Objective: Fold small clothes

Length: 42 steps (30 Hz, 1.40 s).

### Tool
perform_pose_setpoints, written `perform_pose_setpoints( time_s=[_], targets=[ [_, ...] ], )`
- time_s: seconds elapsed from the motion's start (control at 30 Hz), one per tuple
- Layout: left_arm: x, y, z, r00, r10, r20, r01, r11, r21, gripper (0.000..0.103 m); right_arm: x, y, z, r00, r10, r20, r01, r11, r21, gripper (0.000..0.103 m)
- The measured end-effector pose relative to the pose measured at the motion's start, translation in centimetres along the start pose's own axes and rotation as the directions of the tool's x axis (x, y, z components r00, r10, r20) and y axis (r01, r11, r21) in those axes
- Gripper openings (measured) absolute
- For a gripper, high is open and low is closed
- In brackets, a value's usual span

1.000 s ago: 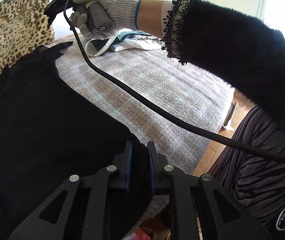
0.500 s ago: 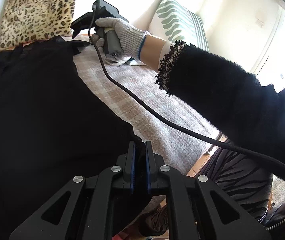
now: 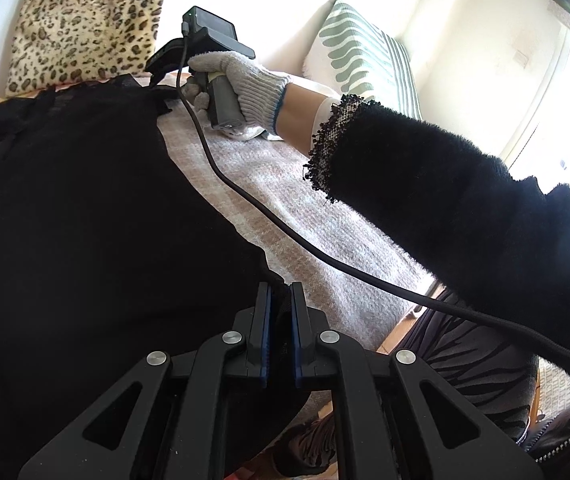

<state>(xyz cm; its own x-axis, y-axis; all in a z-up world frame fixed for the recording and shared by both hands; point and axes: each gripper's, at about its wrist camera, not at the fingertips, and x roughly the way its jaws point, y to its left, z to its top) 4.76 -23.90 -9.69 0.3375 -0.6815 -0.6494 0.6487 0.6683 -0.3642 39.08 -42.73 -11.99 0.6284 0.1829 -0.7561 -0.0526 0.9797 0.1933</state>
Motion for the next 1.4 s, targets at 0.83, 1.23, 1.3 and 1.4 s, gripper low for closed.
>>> perform_pose_setpoints(
  time_s=[0.83,1.23,1.3,1.4],
  targets=[
    [-5.1,3.0,-1.6,0.992,0.009,0.124,0.006,0.992,-0.122,0.006,-3.8,6.6,3.4,0.990,0.122,0.066,-0.122,0.993,0.003,0.001],
    [-7.8,5.4,-3.9,0.982,0.043,0.183,0.001,0.973,-0.232,0.006,-3.8,16.6,4.3,1.000,-0.011,0.025,0.017,0.974,-0.224,0.001],
    [-8.0,5.6,-4.4,0.981,0.053,0.187,-0.005,0.969,-0.248,0.006,-3.5,19.1,4.2,0.999,-0.027,0.019,0.031,0.962,-0.270,0.001],
    [-8.4,5.7,-5.2,0.980,0.067,0.189,-0.015,0.964,-0.267,0.006,-2.7,22.7,3.6,0.999,-0.045,0.010,0.045,0.940,-0.339,0.001]
  ],
)
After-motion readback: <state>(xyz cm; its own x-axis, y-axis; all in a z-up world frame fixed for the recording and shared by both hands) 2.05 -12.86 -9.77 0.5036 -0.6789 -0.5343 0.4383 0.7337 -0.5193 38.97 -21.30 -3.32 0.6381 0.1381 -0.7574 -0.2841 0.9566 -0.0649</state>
